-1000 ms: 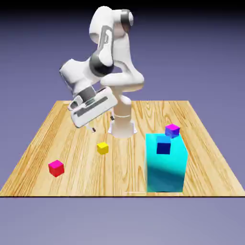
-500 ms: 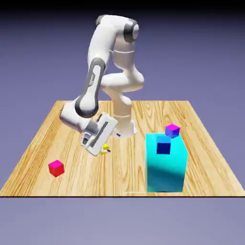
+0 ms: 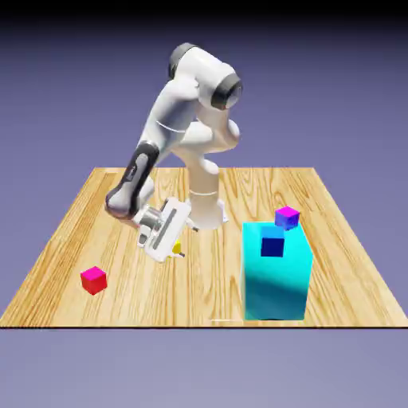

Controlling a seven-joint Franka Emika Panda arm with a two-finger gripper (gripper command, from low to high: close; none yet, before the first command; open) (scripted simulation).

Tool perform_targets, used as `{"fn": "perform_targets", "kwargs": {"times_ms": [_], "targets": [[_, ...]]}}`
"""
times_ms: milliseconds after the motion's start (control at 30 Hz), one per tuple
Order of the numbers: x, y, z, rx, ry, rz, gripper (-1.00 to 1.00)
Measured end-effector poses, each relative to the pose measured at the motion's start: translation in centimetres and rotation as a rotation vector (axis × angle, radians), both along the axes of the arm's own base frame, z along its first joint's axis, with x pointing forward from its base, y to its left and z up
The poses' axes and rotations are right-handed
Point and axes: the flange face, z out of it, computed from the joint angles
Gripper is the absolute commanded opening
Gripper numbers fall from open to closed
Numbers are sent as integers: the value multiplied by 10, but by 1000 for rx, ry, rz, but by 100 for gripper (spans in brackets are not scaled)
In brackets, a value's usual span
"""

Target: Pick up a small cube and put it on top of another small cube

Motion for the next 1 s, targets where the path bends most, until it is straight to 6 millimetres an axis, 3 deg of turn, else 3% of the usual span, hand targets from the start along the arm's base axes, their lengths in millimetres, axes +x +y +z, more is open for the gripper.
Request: {"fn": "perform_targets", "kwargs": {"times_ms": [267,500,567,633,667,867,900,1000], "targets": [[-39,-24,-7,-171,-258,-124,0],[-66,-51,2,-439,-509,-166,0],[-105,-41,-7,-482,-430,-192,0],[-129,-40,4,-548,-429,-205,0],[-129,-40,4,-548,-429,-205,0],[-94,-15,-42,-548,-428,-206,0],[-94,-15,-42,-548,-428,-206,-100],[-100,-20,-35,-548,-429,-203,-100]]}}
